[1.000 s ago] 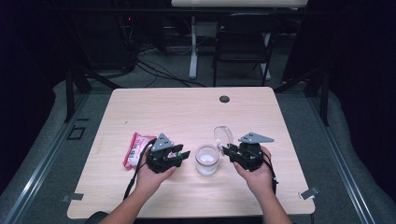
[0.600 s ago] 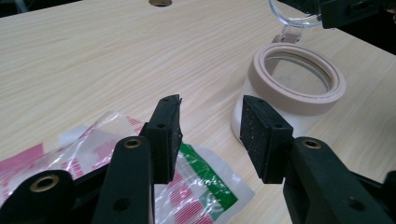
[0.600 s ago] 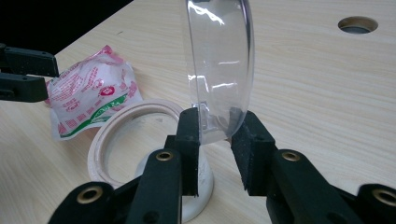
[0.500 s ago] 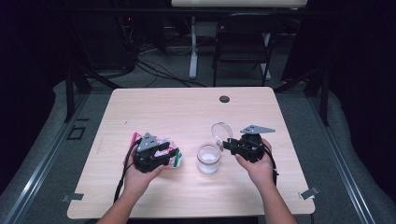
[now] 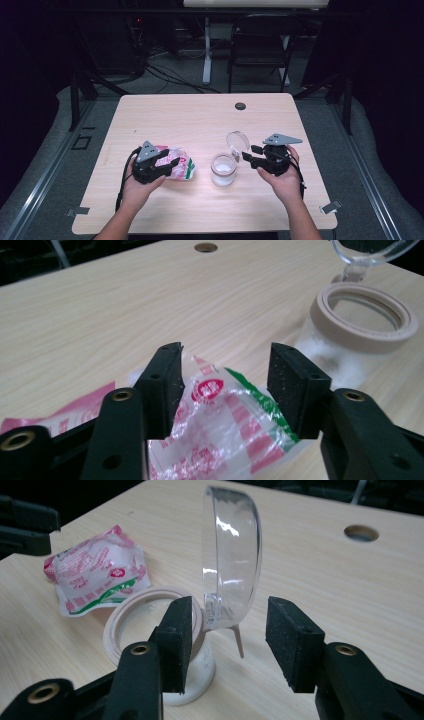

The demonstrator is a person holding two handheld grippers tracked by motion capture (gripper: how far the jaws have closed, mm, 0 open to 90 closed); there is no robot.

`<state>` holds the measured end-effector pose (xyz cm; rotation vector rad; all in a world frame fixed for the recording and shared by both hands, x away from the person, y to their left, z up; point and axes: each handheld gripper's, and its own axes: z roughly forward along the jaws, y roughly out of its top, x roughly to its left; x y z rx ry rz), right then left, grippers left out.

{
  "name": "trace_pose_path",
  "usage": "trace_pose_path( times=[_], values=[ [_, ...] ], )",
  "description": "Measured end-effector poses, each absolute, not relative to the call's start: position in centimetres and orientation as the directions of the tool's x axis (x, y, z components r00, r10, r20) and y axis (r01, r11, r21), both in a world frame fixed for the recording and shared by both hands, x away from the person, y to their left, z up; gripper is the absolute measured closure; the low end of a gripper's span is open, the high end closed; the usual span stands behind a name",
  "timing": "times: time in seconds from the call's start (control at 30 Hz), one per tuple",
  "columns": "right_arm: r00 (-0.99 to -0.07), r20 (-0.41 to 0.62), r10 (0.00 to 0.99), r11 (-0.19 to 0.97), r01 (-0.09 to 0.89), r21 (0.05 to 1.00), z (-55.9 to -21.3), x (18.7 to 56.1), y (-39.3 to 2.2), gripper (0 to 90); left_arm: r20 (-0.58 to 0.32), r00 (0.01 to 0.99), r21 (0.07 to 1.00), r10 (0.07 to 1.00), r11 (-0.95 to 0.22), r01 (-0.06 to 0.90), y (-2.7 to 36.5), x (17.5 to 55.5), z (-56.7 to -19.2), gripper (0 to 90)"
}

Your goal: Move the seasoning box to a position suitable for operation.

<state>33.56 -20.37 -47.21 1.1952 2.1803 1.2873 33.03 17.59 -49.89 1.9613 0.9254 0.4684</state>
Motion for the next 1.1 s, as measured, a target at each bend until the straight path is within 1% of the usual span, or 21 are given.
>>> trace_pose_path(
  times=[0.13,0.3,0.33,0.37,0.43,0.47,0.5,0.53,0.57,0.6,0.73,0.83,0.87,1.1],
  values=[
    [-0.594,0.076,0.801,0.238,0.433,0.870,-46.7,32.8,-20.4,54.6,-0.024,0.645,0.834,0.764,-0.340,0.434,18.2,32.6,-50.5,51.1],
    [-0.587,0.078,0.806,0.228,0.429,0.874,-46.5,32.4,-20.5,57.6,-0.033,0.660,0.825,0.751,-0.353,0.442,18.1,32.4,-51.2,51.0],
    [-0.576,0.078,0.814,0.220,0.429,0.876,-46.5,32.5,-20.5,57.9,-0.017,0.671,0.816,0.741,-0.378,0.437,17.7,32.5,-51.5,51.0],
    [-0.575,0.081,0.814,0.218,0.431,0.876,-46.5,32.5,-20.5,57.8,-0.017,0.671,0.816,0.741,-0.378,0.437,17.7,32.5,-51.5,50.9],
    [-0.577,0.088,0.812,0.217,0.438,0.872,-46.6,32.5,-20.6,57.0,-0.009,0.681,0.805,0.733,-0.399,0.440,17.1,32.5,-51.9,50.3],
    [-0.586,0.108,0.803,0.212,0.451,0.867,-46.7,32.6,-20.5,55.8,0.014,0.690,0.791,0.724,-0.430,0.435,16.5,32.4,-52.2,49.7],
    [-0.586,0.108,0.803,0.212,0.451,0.867,-46.7,32.6,-20.5,55.8,0.014,0.690,0.791,0.724,-0.430,0.435,16.5,32.4,-52.2,49.2],
    [-0.584,0.112,0.804,0.206,0.450,0.869,-46.8,32.6,-20.3,53.5,0.034,0.701,0.784,0.712,-0.454,0.423,16.0,32.1,-52.4,48.4],
    [-0.584,0.112,0.804,0.206,0.450,0.869,-46.8,32.6,-20.3,53.5,0.034,0.701,0.784,0.712,-0.454,0.423,16.0,32.1,-52.4,47.8],
    [-0.588,0.110,0.801,0.204,0.442,0.873,-46.9,32.6,-20.1,50.4,0.043,0.709,0.787,0.704,-0.462,0.410,15.6,32.0,-52.5,46.4],
    [-0.587,0.107,0.802,0.200,0.434,0.879,-46.8,32.5,-19.9,45.6,0.063,0.725,0.773,0.686,-0.494,0.399,15.1,31.8,-52.7,41.5],
    [-0.586,0.114,0.802,0.193,0.436,0.879,-46.6,32.5,-19.9,43.4,0.069,0.734,0.770,0.676,-0.504,0.392,14.8,31.6,-52.9,41.3],
    [-0.581,0.108,0.807,0.196,0.434,0.879,-46.6,32.5,-20.0,42.7,0.074,0.742,0.767,0.666,-0.514,0.385,14.5,31.5,-52.9,39.7],
    [-0.578,0.140,0.804,0.185,0.467,0.865,-46.8,32.8,-19.8,40.8,0.117,0.767,0.747,0.631,-0.565,0.350,13.7,30.7,-53.1,40.6]
  ],
)
